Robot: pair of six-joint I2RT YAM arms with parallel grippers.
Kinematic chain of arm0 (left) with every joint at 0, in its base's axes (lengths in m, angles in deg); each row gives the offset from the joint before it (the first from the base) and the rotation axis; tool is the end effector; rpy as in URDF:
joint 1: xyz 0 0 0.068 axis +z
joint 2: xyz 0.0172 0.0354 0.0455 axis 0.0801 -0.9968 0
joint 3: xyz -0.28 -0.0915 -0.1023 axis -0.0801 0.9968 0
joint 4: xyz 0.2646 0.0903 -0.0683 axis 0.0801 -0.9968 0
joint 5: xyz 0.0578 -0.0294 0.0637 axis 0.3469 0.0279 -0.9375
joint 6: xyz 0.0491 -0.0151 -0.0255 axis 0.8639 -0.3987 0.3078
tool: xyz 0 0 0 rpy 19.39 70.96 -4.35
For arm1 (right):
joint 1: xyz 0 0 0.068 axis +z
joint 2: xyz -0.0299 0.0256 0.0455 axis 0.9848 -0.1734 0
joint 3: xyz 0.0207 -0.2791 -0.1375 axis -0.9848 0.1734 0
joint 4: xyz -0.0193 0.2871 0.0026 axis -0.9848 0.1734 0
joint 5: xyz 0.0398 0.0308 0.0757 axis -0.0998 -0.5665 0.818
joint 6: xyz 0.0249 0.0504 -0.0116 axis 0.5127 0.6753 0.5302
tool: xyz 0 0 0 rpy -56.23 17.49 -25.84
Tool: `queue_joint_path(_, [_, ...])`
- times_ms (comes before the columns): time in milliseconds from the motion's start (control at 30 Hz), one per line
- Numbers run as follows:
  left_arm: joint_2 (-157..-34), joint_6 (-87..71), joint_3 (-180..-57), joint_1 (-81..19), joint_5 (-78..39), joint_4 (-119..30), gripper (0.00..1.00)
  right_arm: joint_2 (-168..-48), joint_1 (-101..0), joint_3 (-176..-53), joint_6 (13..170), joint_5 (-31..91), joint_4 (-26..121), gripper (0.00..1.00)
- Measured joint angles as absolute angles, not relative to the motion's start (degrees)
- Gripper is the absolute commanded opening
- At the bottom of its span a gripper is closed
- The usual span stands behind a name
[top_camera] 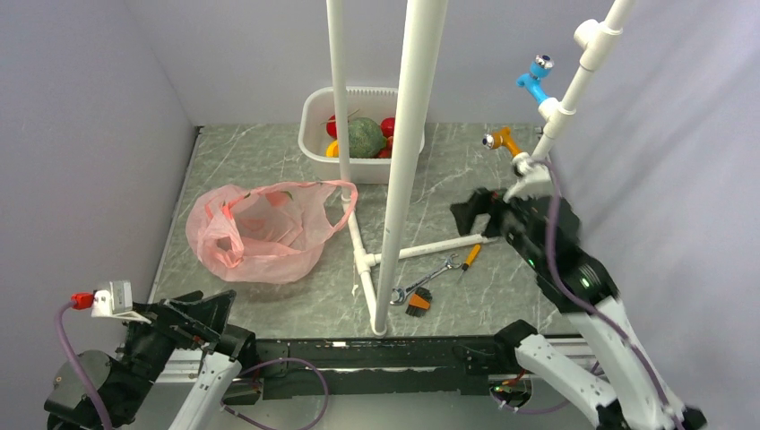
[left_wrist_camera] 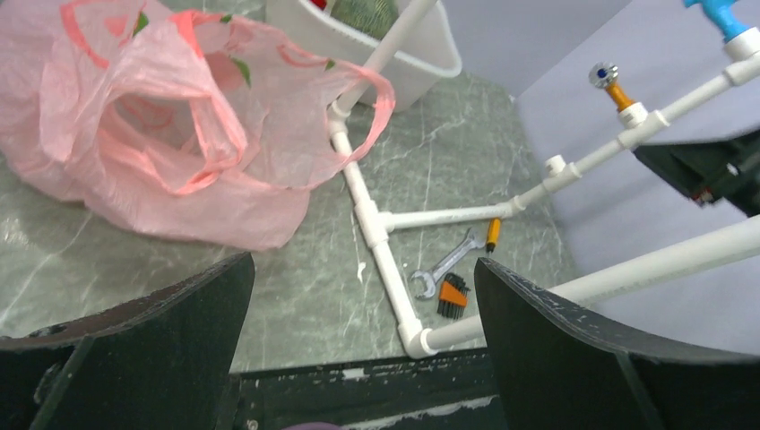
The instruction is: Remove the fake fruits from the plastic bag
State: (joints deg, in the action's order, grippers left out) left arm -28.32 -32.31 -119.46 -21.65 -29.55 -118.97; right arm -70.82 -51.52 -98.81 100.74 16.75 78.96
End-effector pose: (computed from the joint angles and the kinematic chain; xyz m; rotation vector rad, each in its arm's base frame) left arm -0.0993 0.0317 0.4167 -0.3041 1.7186 -0.6555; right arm 0.1397 0.0709 0.4267 -0.1249 1.8653 0.4456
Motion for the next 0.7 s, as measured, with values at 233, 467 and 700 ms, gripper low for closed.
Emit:
queue_joint_path(233, [-30.72, -31.82, -119.42, -21.65, -29.16, -113.07, 0.99, -48.99, -51.54, -100.28, 104.26, 12.97, 91.05, 1.0])
queue_joint_path(467, [-33.76, -31.85, -119.57, -21.65, -29.18, -110.21, 0.99, -44.13, -51.57, -106.18, 106.23, 7.51, 98.24, 0.99])
queue_joint_path(700, [-34.61, -31.78, -119.64, -21.65, -30.05, -107.85, 0.99, -43.35, -51.57, -106.86, 107.7, 1.45, 100.56, 0.99])
